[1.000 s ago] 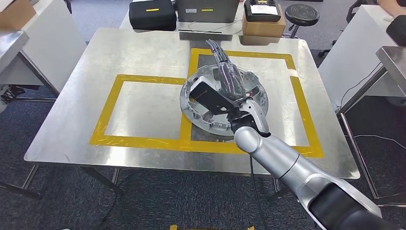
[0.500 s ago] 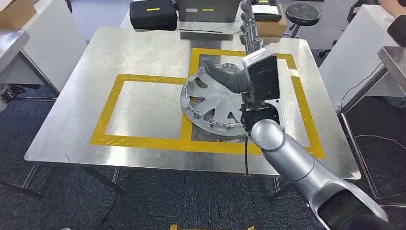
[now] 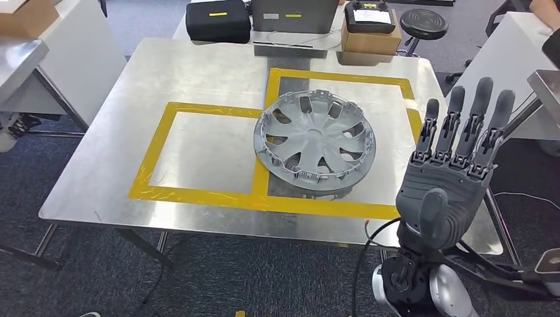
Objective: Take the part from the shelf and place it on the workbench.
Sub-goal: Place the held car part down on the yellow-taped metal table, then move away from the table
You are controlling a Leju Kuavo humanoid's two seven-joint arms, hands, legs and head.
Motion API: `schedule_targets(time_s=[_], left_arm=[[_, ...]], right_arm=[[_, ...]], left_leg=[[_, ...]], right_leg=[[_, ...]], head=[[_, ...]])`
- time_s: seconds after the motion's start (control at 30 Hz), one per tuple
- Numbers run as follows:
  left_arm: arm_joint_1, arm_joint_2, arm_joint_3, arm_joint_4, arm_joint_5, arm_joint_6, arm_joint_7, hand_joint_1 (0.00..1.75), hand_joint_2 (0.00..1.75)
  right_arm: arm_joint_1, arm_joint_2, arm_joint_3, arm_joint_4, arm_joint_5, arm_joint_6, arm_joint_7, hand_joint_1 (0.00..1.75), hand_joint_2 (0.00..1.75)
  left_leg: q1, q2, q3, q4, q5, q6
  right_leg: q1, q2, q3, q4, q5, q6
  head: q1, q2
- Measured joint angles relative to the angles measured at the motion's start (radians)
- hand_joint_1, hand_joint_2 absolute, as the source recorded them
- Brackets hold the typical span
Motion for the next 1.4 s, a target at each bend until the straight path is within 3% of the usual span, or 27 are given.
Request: schedule_targets(time_s=[0.13, 0.37, 0.6, 0.67, 0.73, 0.77, 0.8, 0.83, 0.87, 0.93, 0.97, 1.07, 1.13, 1.2, 1.27, 1.3, 1.33, 1.4], left_arm=[[-0.001, 0.004, 0.004, 0.001, 0.004, 0.0, -0.003, 0.0, 0.0], [-0.002, 0.008, 0.016, 0.001, 0.023, -0.002, -0.012, 0.0, 0.0], [-0.003, 0.015, 0.033, 0.002, 0.043, 0.02, 0.03, 0.0, 0.0], [-0.006, 0.017, 0.034, 0.002, 0.042, 0.022, 0.035, 0.0, 0.0], [-0.007, 0.019, 0.034, 0.002, 0.041, 0.021, 0.039, 0.0, 0.0], [-0.008, 0.019, 0.034, 0.002, 0.039, 0.021, 0.041, 0.0, 0.0], [-0.008, 0.019, 0.034, 0.002, 0.037, 0.02, 0.043, 0.0, 0.0], [-0.008, 0.02, 0.034, 0.002, 0.034, 0.02, 0.044, 0.0, 0.0], [-0.008, 0.02, 0.034, 0.002, 0.031, 0.02, 0.044, 0.0, 0.0], [-0.009, 0.02, 0.034, 0.002, 0.025, 0.02, 0.044, 0.0, 0.0], [-0.01, 0.02, 0.034, 0.002, 0.021, 0.02, 0.045, 0.0, 0.0], [-0.01, 0.021, 0.034, 0.001, 0.009, 0.02, 0.047, 0.0, 0.0], [-0.01, 0.022, 0.034, 0.002, 0.004, 0.02, 0.048, 0.0, 0.0], [-0.01, 0.024, 0.034, 0.002, 0.002, 0.02, 0.049, 0.0, 0.0], [-0.01, 0.025, 0.034, 0.001, 0.0, 0.02, 0.049, 0.0, 0.0], [-0.01, 0.025, 0.033, 0.001, -0.001, 0.019, 0.049, 0.0, 0.0], [-0.01, 0.026, 0.033, 0.001, -0.002, 0.019, 0.049, 0.0, 0.0], [-0.01, 0.029, 0.033, 0.001, -0.004, 0.019, 0.047, 0.0, 0.0]], right_arm=[[0.045, 0.0, -0.021, -0.025, -0.001, 0.007, 0.009, 0.0, 1.75], [0.086, -0.001, -0.038, -0.038, 0.017, 0.0, 0.044, 0.0, 1.75], [0.125, -0.001, -0.061, -0.038, 0.018, -0.011, 0.047, 0.0, 1.75], [0.13, -0.002, -0.067, -0.038, 0.022, -0.012, 0.048, 0.0, 1.75], [0.137, -0.002, -0.073, -0.038, 0.025, -0.013, 0.051, 0.0, 1.75], [0.141, -0.002, -0.075, -0.037, 0.025, -0.014, 0.053, 0.0, 1.75], [0.145, -0.002, -0.075, -0.036, 0.024, -0.014, 0.054, 0.0, 1.75], [0.148, -0.002, -0.075, -0.035, 0.022, -0.014, 0.055, 0.0, 1.75], [0.149, -0.002, -0.076, -0.033, 0.021, -0.014, 0.056, 0.0, 1.75], [0.151, -0.002, -0.076, -0.032, 0.02, -0.014, 0.056, 0.0, 1.75], [0.152, -0.002, -0.077, -0.033, 0.02, -0.014, 0.056, 0.0, 1.75], [0.157, -0.002, -0.077, -0.033, 0.02, -0.013, 0.056, 0.0, 1.75], [0.159, -0.002, -0.077, -0.033, 0.021, -0.013, 0.055, 0.0, 1.75], [0.16, -0.002, -0.077, -0.032, 0.023, -0.013, 0.055, 0.0, 1.75], [0.162, -0.002, -0.077, -0.032, 0.024, -0.013, 0.055, 0.0, 1.75], [0.163, -0.002, -0.077, -0.032, 0.025, -0.013, 0.055, 0.0, 1.75], [0.165, -0.001, -0.076, -0.032, 0.026, -0.013, 0.054, 0.0, 1.75], [0.166, -0.001, -0.076, -0.032, 0.026, -0.013, 0.054, 0.0, 1.75]], left_leg=[[0.0, 0.01, 0.001, 0.0, 0.0, 0.0], [0.0, 0.018, 0.003, 0.0, -0.002, 0.0], [-0.007, 0.022, 0.008, -0.008, -0.003, 0.02], [-0.003, 0.023, 0.015, -0.021, 0.006, 0.028], [-0.005, 0.023, 0.017, -0.024, 0.009, 0.031], [-0.007, 0.023, 0.017, -0.023, 0.009, 0.032], [-0.009, 0.022, 0.017, -0.023, 0.008, 0.032], [-0.01, 0.021, 0.018, -0.023, 0.008, 0.032], [-0.01, 0.019, 0.018, -0.022, 0.008, 0.031], [-0.012, 0.015, 0.018, -0.021, 0.007, 0.026], [-0.013, 0.013, 0.017, -0.021, 0.007, 0.021], [-0.012, 0.011, 0.011, -0.021, 0.015, 0.001], [-0.009, 0.014, 0.005, -0.01, 0.002, -0.01], [-0.007, 0.018, -0.017, 0.054, -0.059, -0.017], [-0.007, 0.019, -0.054, 0.167, -0.133, -0.022], [-0.007, 0.019, -0.063, 0.209, -0.151, -0.023], [-0.007, 0.019, -0.058, 0.219, -0.148, -0.025], [-0.005, 0.02, 0.002, 0.137, -0.1, -0.026]], right_leg=[[0.0, 0.005, -0.001, 0.0, 0.0, 0.0], [0.0, 0.011, -0.001, 0.0, 0.001, -0.001], [-0.007, 0.013, 0.002, -0.005, 0.0, 0.015], [-0.008, 0.019, -0.017, 0.047, -0.039, 0.018], [-0.009, 0.024, -0.074, 0.173, -0.107, 0.018], [-0.009, 0.025, -0.103, 0.235, -0.13, 0.018], [-0.009, 0.025, -0.121, 0.271, -0.133, 0.018], [-0.009, 0.025, -0.125, 0.273, -0.116, 0.016], [-0.009, 0.025, -0.111, 0.236, -0.082, 0.013], [-0.008, 0.027, -0.057, 0.11, -0.009, 0.005], [-0.006, 0.028, -0.035, 0.059, 0.012, 0.001], [0.0, 0.03, -0.022, 0.014, 0.019, -0.013], [0.0, 0.026, -0.024, 0.002, 0.028, -0.028], [-0.002, 0.022, -0.028, -0.008, 0.041, -0.04], [-0.001, 0.021, -0.038, -0.008, 0.049, -0.045], [0.0, 0.02, -0.045, -0.006, 0.053, -0.045], [0.0, 0.02, -0.053, -0.004, 0.058, -0.044], [-0.002, 0.02, -0.066, 0.003, 0.064, -0.039]], head=[[0.0, 0.0], [0.0, 0.0], [-0.006, 0.0], [-0.001, 0.0], [0.007, 0.0], [0.009, 0.0], [0.01, 0.0], [0.01, 0.0], [0.011, 0.0], [0.011, 0.0], [0.011, 0.0], [0.007, 0.0], [0.003, 0.0], [-0.006, 0.0], [-0.015, 0.0], [-0.017, 0.0], [-0.019, 0.0], [-0.023, 0.0]])
